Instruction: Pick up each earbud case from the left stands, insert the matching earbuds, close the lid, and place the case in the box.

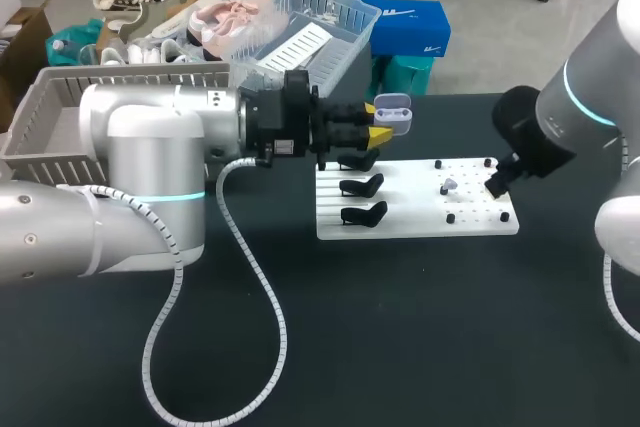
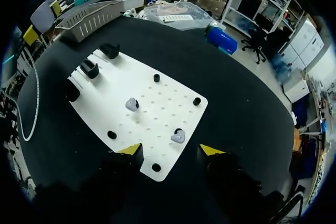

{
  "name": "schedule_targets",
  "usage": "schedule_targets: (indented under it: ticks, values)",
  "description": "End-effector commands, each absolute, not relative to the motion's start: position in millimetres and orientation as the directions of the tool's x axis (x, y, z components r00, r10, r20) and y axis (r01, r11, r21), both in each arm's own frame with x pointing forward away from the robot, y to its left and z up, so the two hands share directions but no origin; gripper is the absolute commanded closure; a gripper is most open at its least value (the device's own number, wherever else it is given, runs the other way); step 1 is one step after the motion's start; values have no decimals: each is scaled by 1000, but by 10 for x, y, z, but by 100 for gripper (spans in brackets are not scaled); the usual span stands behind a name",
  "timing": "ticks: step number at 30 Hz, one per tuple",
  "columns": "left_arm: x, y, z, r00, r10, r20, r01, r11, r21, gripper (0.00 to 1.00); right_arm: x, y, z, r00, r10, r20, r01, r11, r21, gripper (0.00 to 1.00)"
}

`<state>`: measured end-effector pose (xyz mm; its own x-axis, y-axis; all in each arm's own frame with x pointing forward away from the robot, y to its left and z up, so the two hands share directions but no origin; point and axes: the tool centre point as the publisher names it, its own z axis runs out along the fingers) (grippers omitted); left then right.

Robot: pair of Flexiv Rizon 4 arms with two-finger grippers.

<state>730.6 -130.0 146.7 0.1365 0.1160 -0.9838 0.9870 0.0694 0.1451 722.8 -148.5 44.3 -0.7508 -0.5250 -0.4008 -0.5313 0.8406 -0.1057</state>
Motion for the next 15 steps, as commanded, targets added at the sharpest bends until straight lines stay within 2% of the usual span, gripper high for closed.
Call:
schedule_targets:
  ticks: [1, 4, 6, 8, 15]
  values:
    - [7314, -1302, 1461, 137, 114, -984, 987, 70, 146, 100, 7278, -1478, 385, -753, -522, -401, -528, 842, -105, 37]
    - [7314, -1302, 1461, 137, 114, -984, 987, 70, 146, 100, 7297, -1476, 367, -756, -522, -396, -529, 843, -101, 38]
    - [7314, -1302, 1461, 137, 114, -984, 987, 70, 146, 100, 7309, -1477, 352, -756, -523, -393, -532, 841, -97, 47]
    - [7314, -1302, 1461, 137, 114, -984, 987, 70, 146, 100, 7320, -1480, 334, -758, -523, -389, -532, 841, -95, 51]
    - [7314, -1302, 1461, 137, 114, -984, 987, 70, 146, 100, 7324, -1465, 290, -766, -514, -386, -524, 847, -88, 45]
